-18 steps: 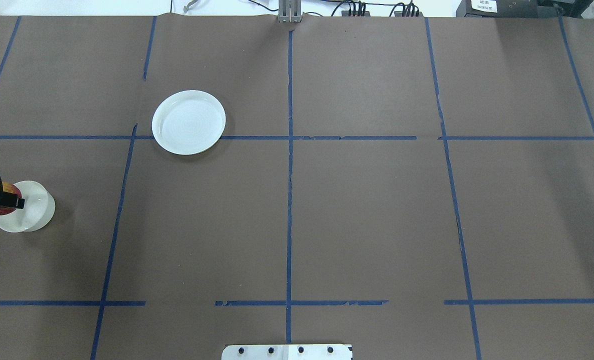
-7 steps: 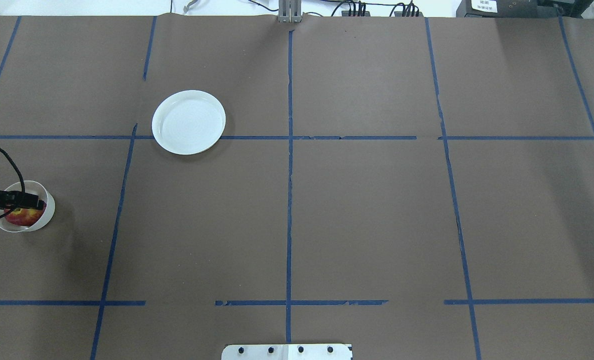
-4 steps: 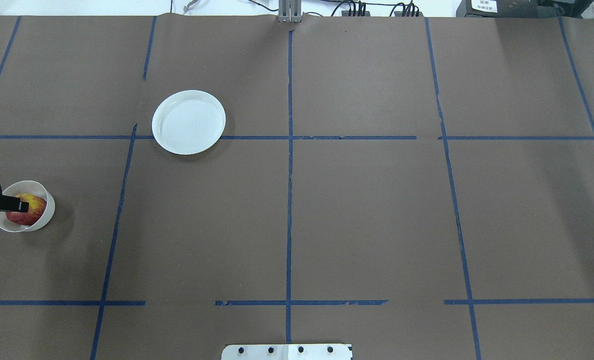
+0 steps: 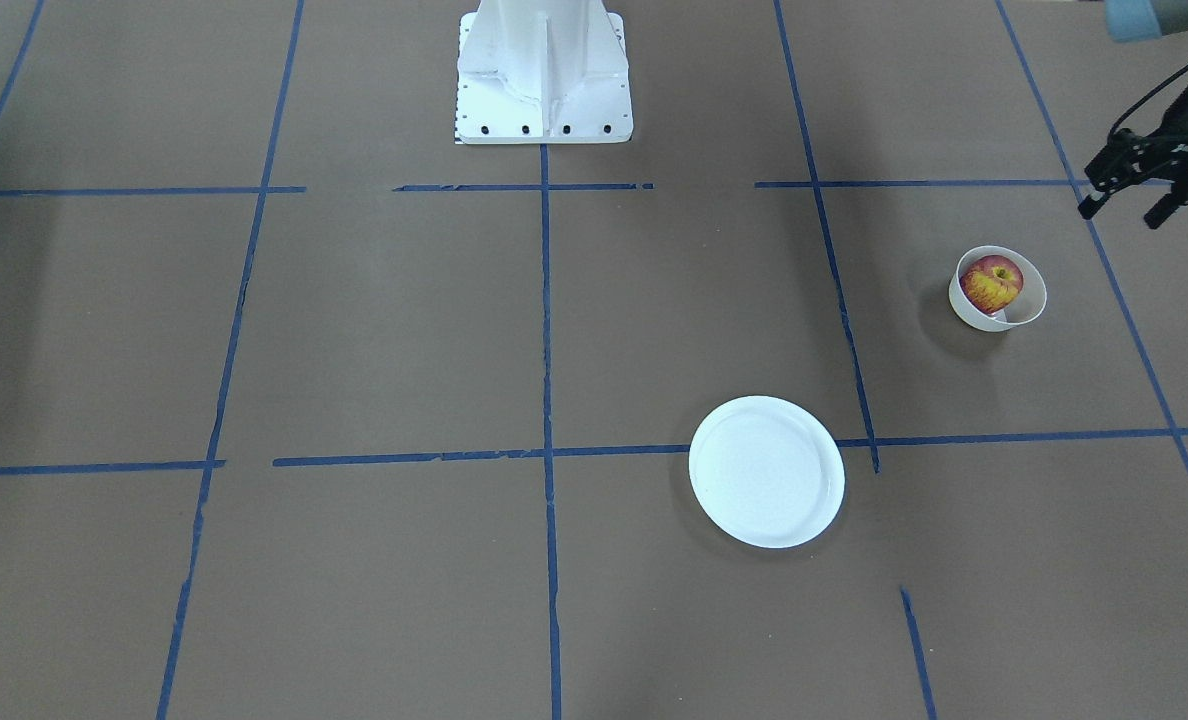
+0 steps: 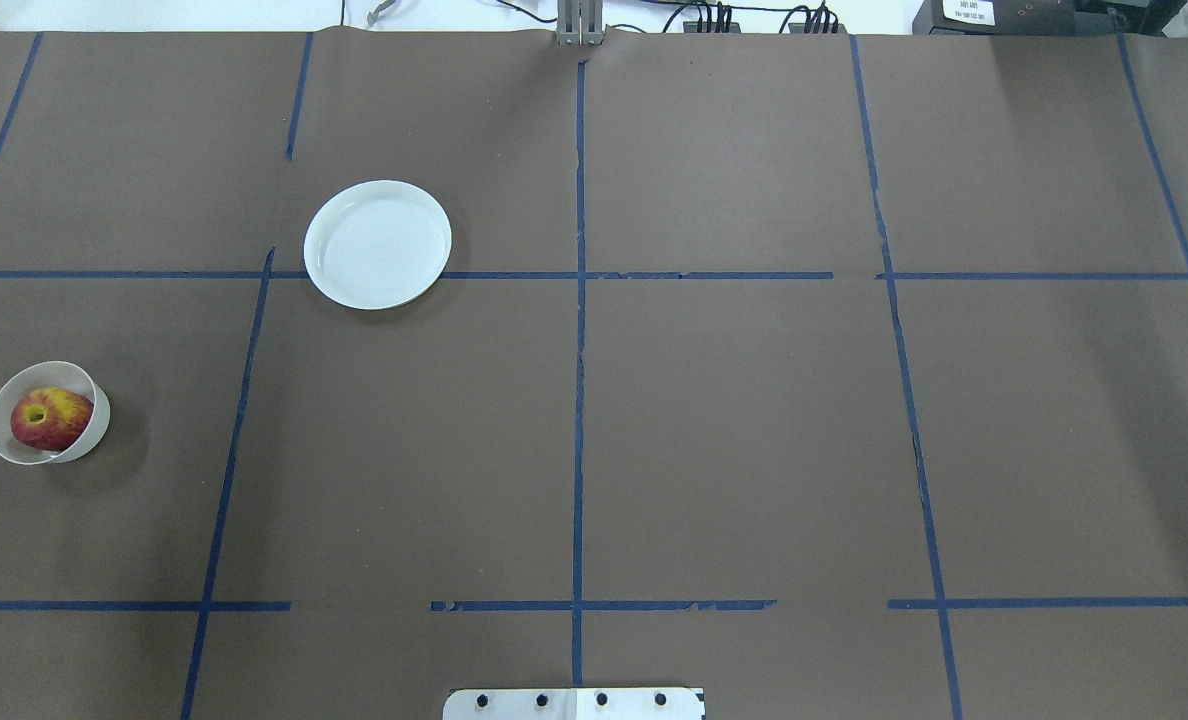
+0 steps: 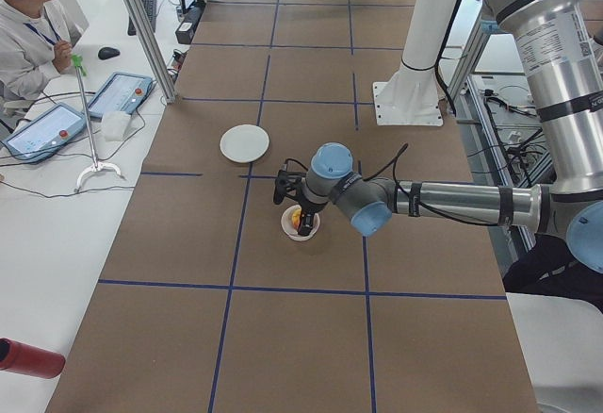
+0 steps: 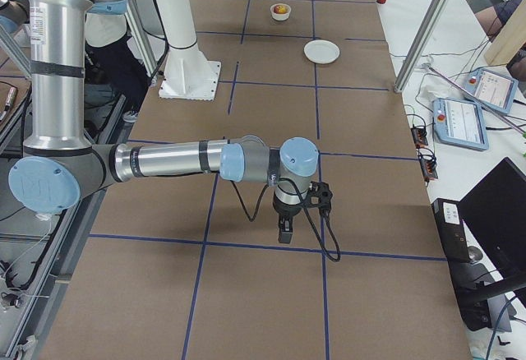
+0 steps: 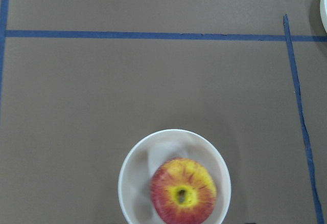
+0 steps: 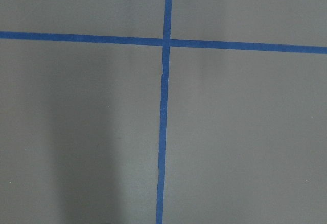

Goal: Move apple from plate to bowl

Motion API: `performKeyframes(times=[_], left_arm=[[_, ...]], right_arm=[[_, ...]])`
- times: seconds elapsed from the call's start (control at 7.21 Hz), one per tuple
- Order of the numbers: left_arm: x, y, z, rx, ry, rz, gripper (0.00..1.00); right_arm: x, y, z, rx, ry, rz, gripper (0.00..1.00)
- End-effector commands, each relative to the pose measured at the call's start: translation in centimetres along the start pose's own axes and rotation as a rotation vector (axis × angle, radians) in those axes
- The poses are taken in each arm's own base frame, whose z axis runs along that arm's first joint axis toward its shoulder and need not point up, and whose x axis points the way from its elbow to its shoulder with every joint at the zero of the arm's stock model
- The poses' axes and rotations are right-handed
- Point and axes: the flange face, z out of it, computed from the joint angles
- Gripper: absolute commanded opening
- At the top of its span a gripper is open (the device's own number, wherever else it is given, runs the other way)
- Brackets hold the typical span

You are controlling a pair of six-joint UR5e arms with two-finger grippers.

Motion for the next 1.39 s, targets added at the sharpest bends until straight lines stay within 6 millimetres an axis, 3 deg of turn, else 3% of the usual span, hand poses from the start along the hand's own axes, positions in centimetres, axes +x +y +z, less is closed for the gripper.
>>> performKeyframes(times=[0.0,0.14,0.28,0.97,1.25], left_arm=[[-8.3,-5.4,-6.4,-0.055,-0.13,0.045,0.96],[-9.2,-9.3,-8.0,-0.084,-0.143,0.013,0.99],[-9.4,-10.1,-7.8,-0.1,-0.137,-0.008,0.99],[-14.5,-8.0,-3.8,-0.168,-0.127,-0.002,0.99],[-14.8,-7.5,-3.6,-0.173,-0.131,-0.014,1.0]], right_arm=[[0.0,0.0,0.0,0.0,0.0,0.0,1.0],[0.0,0.0,0.0,0.0,0.0,0.0,1.0],[0.0,0.0,0.0,0.0,0.0,0.0,1.0],[0.0,0.0,0.0,0.0,0.0,0.0,1.0],[0.0,0.0,0.0,0.0,0.0,0.0,1.0]])
